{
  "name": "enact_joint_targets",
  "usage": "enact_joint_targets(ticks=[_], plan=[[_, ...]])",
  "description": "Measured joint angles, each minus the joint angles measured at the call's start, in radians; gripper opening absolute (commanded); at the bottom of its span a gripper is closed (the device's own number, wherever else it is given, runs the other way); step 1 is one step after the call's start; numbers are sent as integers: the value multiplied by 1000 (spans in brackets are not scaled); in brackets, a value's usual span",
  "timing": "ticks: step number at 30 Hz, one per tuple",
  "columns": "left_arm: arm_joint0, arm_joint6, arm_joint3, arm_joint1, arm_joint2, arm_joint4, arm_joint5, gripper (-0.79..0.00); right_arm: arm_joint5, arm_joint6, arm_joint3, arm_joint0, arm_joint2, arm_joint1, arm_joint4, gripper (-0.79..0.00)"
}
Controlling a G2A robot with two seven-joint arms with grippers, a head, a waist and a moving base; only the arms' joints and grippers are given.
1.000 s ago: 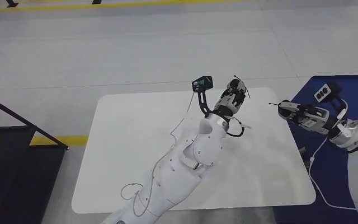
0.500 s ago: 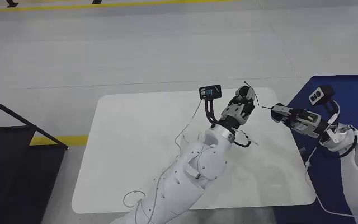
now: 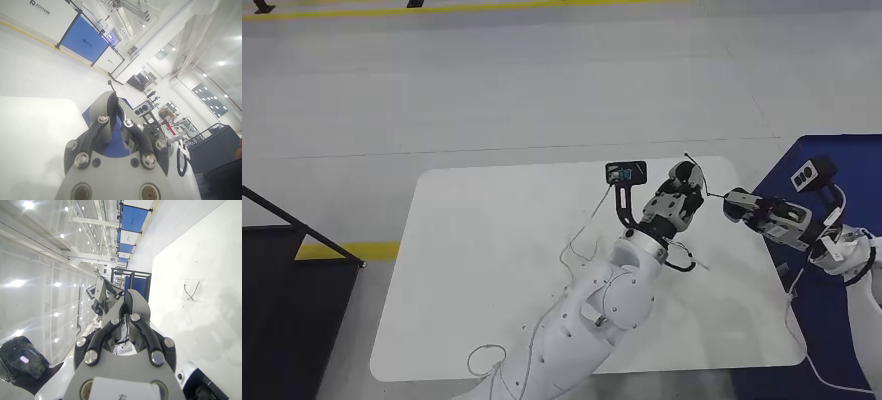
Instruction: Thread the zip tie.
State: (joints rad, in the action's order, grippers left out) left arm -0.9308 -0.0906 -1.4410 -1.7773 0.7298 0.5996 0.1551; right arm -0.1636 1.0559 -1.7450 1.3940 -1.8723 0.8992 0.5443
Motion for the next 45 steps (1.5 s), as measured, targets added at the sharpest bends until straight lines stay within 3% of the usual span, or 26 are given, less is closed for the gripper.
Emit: enact_joint_targets(ticks=[13, 45], plan=[[-47, -16, -44, -5, 18, 38, -55, -785, 0, 0, 0, 0, 0, 0, 0, -785], [-32, -43, 39, -46, 25, 125, -36, -785, 0, 0, 0, 0, 0, 0, 0, -785]])
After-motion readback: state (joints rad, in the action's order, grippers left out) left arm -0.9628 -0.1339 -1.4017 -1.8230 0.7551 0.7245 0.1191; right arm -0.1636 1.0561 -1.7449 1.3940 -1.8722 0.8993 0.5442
